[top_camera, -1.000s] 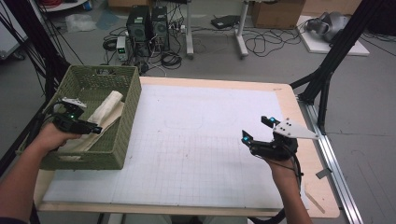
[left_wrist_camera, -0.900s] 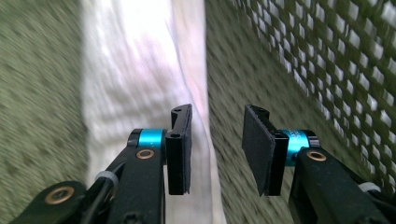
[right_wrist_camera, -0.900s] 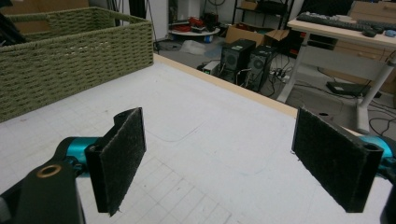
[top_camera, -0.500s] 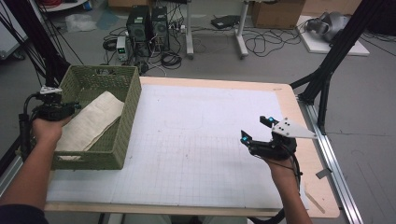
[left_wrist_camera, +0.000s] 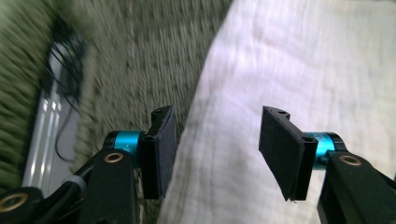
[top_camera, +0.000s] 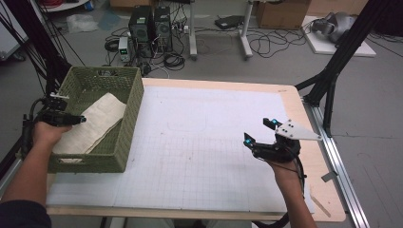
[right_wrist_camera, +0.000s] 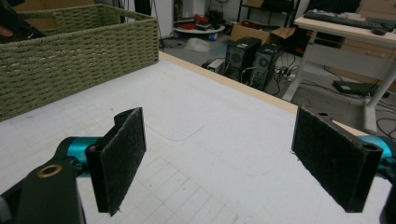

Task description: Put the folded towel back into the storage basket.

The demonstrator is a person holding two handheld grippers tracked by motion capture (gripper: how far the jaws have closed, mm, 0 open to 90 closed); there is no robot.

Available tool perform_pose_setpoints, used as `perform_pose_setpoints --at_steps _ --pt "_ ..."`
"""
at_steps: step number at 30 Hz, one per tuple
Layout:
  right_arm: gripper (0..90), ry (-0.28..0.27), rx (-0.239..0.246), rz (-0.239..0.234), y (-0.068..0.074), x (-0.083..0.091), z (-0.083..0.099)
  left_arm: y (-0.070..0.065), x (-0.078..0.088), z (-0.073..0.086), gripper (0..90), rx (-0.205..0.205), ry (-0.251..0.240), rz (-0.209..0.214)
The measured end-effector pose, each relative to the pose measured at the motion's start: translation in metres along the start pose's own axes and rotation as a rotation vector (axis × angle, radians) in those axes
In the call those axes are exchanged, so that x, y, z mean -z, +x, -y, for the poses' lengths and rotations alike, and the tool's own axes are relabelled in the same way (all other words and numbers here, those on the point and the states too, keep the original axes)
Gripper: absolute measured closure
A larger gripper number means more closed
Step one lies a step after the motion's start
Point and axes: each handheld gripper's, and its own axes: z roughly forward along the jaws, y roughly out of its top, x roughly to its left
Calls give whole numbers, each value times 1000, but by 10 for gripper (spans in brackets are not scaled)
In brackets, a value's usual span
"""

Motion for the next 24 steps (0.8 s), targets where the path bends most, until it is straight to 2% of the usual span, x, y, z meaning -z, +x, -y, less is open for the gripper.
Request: perform_pose_setpoints --at_steps 3,6,7,8,9,10,12,15,16,18,21,23,24 --pt "171 1 0 -1 0 0 0 0 -3 1 500 -16 28 -5" --pt "171 3 -7 1 0 1 0 2 -7 4 531 1 86 8" --pt "172 0 -3 2 0 1 0 2 -7 4 574 9 94 16" --pt "172 0 -2 3 -1 2 0 2 -6 4 655 -1 101 26" --pt "171 0 -4 2 -1 2 1 0 -4 3 780 -7 91 26" --pt "172 3 -7 4 -1 2 1 -1 -2 2 863 -18 76 34" --pt "172 -1 -7 4 -1 2 1 -3 1 1 874 -37 47 40" --pt "172 -4 -11 5 -2 3 2 -10 8 -1 874 -126 -5 52" --pt "172 -6 -13 5 -2 3 2 -15 9 -2 873 -181 -12 57" --pt "172 -5 -19 4 -1 3 3 -23 11 -2 872 -254 9 54" --pt "172 -7 -19 1 0 2 2 -35 13 -3 868 -323 8 72" --pt "172 -8 -14 2 1 1 2 -45 14 -3 867 -367 7 101" --pt "172 -8 -16 -1 1 1 1 -50 14 -3 867 -388 14 133"
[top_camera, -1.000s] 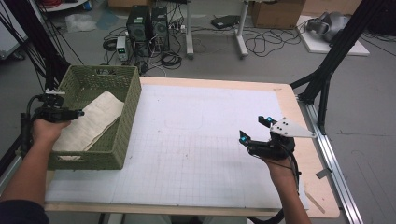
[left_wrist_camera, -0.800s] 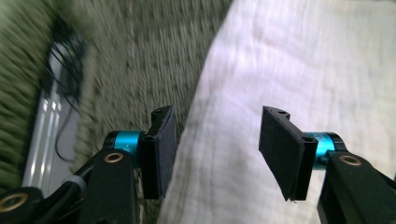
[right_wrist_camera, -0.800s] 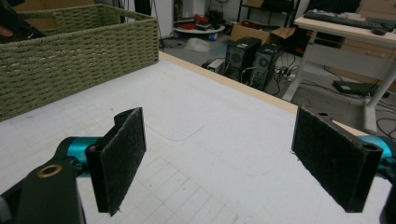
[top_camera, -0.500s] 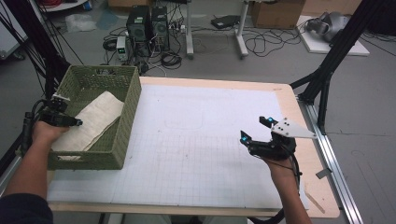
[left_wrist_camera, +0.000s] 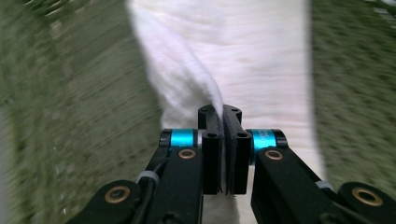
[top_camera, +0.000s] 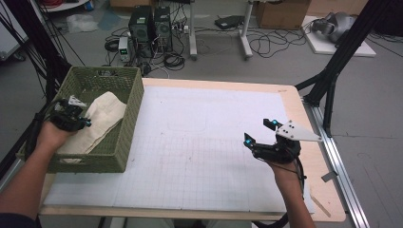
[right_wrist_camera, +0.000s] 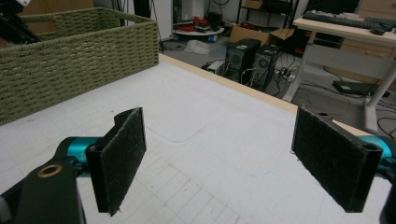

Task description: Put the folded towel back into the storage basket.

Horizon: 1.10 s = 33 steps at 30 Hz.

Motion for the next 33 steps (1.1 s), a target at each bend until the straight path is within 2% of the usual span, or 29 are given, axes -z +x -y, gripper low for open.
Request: perform_pose_setpoints --at_steps 3,4,6,8,9,10,11,12,14,19,24,26,28,30,33 --pt "172 -6 2 -2 1 0 -2 -9 -5 -1 865 -13 42 68" --pt "172 -6 3 0 1 0 -2 -10 -7 0 865 8 68 111" --pt "172 -11 5 2 1 0 -3 -10 -9 1 859 44 107 164" --pt "172 -14 6 7 0 1 -3 -10 -14 5 816 89 167 231" --pt "172 -14 3 7 0 1 -3 -9 -16 7 769 104 191 242" --pt "172 -15 2 7 0 1 -3 -8 -17 7 741 137 201 243" --pt "172 -13 5 8 0 2 -3 -6 -17 7 737 165 200 247" --pt "172 -15 4 7 1 2 -3 -3 -17 8 721 211 200 254" --pt "172 -13 10 9 1 3 -3 0 -17 10 698 261 199 273" --pt "172 -18 10 13 -1 4 -3 4 -14 9 694 307 195 256" --pt "172 -10 21 15 1 2 -3 5 -14 9 725 317 186 281" --pt "172 -3 32 15 2 1 -3 10 -13 9 765 384 174 344" --pt "172 0 36 15 2 1 -3 12 -12 9 757 416 152 384" --pt "173 5 34 15 3 1 -3 13 -13 9 715 433 153 381" --pt "175 7 41 15 3 0 -3 15 -12 9 649 449 122 413"
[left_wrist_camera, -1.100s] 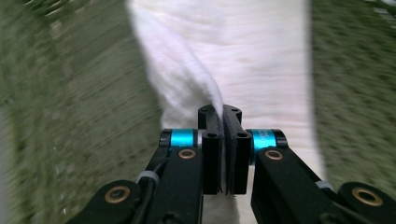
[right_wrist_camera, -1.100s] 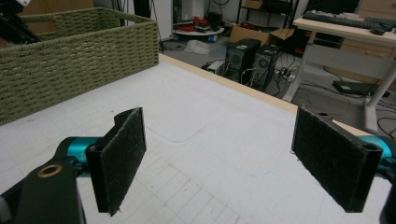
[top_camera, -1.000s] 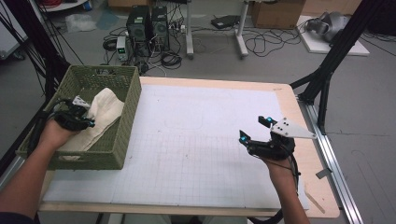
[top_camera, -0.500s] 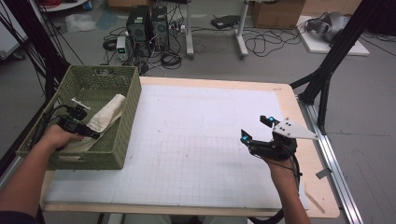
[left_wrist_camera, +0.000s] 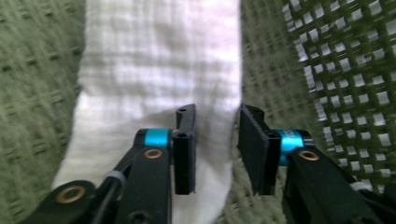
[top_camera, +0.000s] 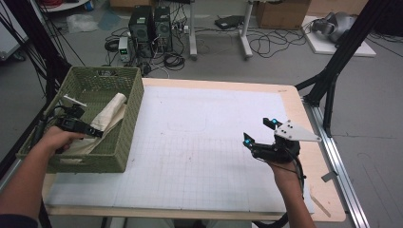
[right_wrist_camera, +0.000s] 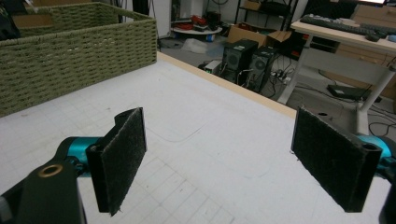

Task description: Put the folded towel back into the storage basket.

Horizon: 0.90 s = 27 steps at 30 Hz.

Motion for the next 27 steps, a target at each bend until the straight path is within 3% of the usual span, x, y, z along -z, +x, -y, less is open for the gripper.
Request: perform_pose_setpoints --at_steps 5,8,10,12,14,15,16,18,20,23,27 --pt "178 2 1 1 0 0 0 1 2 0 592 -3 -43 51" --pt "181 10 6 1 0 0 1 7 4 0 637 79 -78 81" --pt "181 12 8 3 -1 0 1 10 5 0 714 120 -68 20" --pt "181 15 10 1 0 0 1 10 6 -1 864 124 -73 -67" --pt "181 17 14 2 0 0 2 11 5 -1 875 134 -70 -110" --pt "181 20 13 0 0 -1 2 11 4 -1 877 132 -44 -154" --pt "181 19 15 0 0 -1 2 10 3 0 878 137 -34 -163" --pt "181 17 16 -1 -1 -1 2 8 1 -1 878 102 -16 -191" --pt "181 18 13 2 -1 -1 2 6 -2 0 876 80 5 -186" --pt "181 19 13 2 -1 -1 2 0 -10 2 840 -16 69 -194" --pt "181 16 11 3 0 -2 2 -7 -12 3 814 -120 77 -239"
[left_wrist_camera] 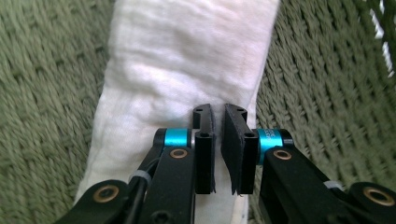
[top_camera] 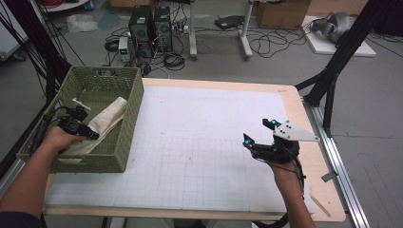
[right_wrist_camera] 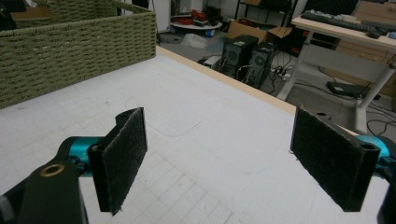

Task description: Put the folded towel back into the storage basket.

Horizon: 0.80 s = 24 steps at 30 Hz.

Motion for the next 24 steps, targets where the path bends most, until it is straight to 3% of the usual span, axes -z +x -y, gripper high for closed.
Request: perform_pose_setpoints --at_steps 2,3,5,15,18,22,24 --pt "181 3 2 -2 1 0 0 -2 1 0 789 -34 -7 -37" --pt "181 1 4 -2 1 0 -1 -2 2 0 716 -36 -11 -66" --pt "181 0 4 -1 1 1 -1 1 5 0 666 -11 -28 -55" --pt "180 -5 11 1 1 0 -5 0 19 -3 571 2 -145 -9" --pt "180 -5 11 1 1 0 -5 -2 29 -4 532 -4 -237 -7" --pt "180 -16 3 9 -1 3 -5 -8 45 -3 474 -15 -395 -24" --pt "180 -16 3 13 -1 4 -5 -11 55 -2 425 -2 -505 -32"
